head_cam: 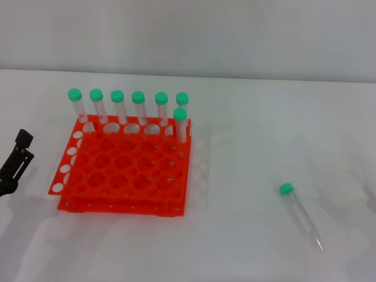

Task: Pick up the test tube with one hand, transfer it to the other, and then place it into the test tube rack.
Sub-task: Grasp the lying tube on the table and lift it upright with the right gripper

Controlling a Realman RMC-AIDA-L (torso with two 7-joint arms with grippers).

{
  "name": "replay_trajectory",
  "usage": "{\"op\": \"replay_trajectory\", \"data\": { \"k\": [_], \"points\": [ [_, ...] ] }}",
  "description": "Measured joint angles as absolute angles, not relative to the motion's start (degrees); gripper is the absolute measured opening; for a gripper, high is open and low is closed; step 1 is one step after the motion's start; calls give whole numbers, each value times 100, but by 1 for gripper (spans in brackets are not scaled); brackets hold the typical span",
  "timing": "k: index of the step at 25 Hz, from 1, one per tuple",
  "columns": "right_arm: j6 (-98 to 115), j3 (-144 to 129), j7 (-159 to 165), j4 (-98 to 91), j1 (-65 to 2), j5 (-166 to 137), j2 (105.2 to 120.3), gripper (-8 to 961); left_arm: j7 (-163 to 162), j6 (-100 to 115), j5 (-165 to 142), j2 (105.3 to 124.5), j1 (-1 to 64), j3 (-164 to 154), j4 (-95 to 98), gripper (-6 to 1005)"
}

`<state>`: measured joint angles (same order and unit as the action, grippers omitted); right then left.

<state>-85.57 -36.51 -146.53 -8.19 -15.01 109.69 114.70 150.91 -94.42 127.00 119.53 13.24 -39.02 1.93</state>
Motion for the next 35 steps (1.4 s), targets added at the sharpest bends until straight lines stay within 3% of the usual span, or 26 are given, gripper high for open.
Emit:
{"op": "replay_trajectory", "data": {
  "k": [21,35],
  "points": [
    [-8506,-3733,-14345,-1031,-1535,10896,11470,871,15090,-9616,12700,11962,1229,-3902,123,879],
    [-8114,-4213,-8620,-5489,-1838,7422,11483,869,15048,-9702,12691,11962,1253,-3902,-34,879]
  ]
}}
